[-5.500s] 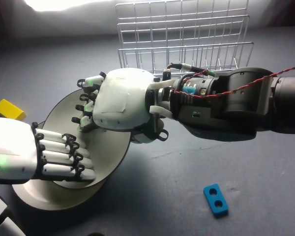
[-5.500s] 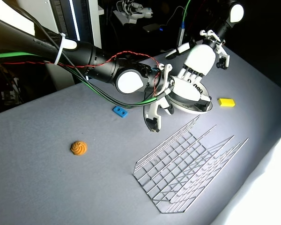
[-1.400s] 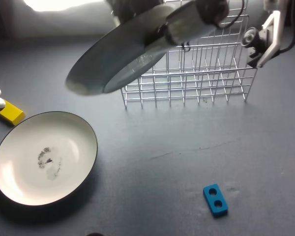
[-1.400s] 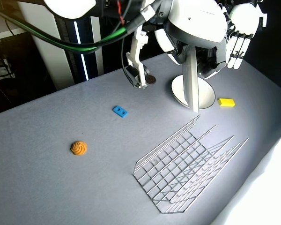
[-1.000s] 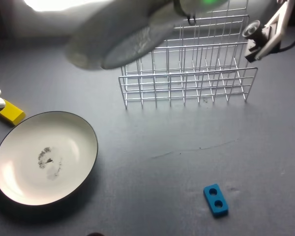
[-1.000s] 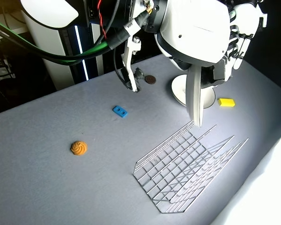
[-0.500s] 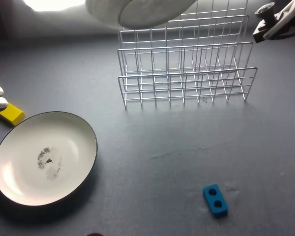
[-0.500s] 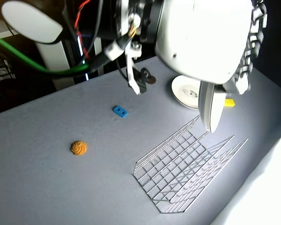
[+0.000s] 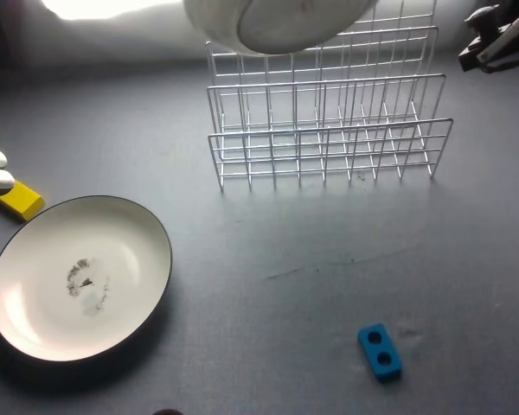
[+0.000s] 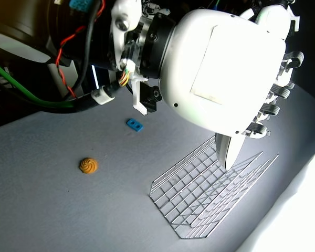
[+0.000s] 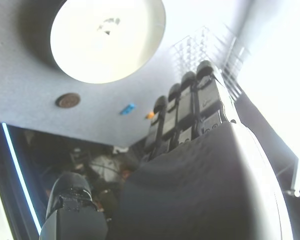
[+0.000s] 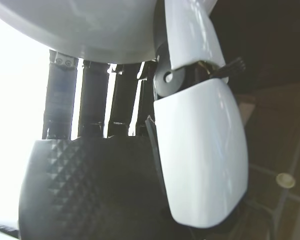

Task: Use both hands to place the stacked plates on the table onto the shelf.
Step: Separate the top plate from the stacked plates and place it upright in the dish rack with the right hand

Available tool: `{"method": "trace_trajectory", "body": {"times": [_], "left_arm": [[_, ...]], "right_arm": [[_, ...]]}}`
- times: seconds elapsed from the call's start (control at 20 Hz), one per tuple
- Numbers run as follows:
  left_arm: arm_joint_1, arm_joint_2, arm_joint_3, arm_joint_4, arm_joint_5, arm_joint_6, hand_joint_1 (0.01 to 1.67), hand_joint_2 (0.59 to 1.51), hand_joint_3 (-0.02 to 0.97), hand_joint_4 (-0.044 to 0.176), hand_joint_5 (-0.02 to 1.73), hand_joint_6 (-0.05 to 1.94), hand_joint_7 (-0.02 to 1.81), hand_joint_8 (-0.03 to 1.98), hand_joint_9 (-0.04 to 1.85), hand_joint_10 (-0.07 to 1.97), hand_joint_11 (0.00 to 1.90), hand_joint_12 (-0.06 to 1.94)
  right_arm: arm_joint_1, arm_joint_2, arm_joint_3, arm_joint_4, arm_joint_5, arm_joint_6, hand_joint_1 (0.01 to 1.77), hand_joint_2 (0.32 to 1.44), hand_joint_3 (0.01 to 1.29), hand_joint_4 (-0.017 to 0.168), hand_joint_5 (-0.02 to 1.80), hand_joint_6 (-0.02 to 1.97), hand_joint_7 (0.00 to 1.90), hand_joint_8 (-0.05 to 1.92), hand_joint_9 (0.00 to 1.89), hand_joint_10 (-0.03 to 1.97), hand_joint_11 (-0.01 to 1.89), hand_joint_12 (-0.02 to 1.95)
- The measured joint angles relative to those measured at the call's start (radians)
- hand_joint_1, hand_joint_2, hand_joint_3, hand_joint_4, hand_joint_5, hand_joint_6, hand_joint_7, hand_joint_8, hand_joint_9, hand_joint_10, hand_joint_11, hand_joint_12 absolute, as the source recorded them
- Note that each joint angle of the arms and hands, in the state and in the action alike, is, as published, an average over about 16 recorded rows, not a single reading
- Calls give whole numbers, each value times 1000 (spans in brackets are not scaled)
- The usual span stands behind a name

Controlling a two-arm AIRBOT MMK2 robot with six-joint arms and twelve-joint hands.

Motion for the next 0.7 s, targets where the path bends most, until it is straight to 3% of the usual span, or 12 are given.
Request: {"method": "trace_trajectory", "body": {"times": [0.7], "left_arm": [[-8,-16,1,19,2,0,15,983,7,2,18,19,16,2,20,5,16,10]], "right_arm": [[-60,-50,131,125,-30,-11,1374,979,16,-8,955,777,1123,724,1019,1055,819,1152]]}}
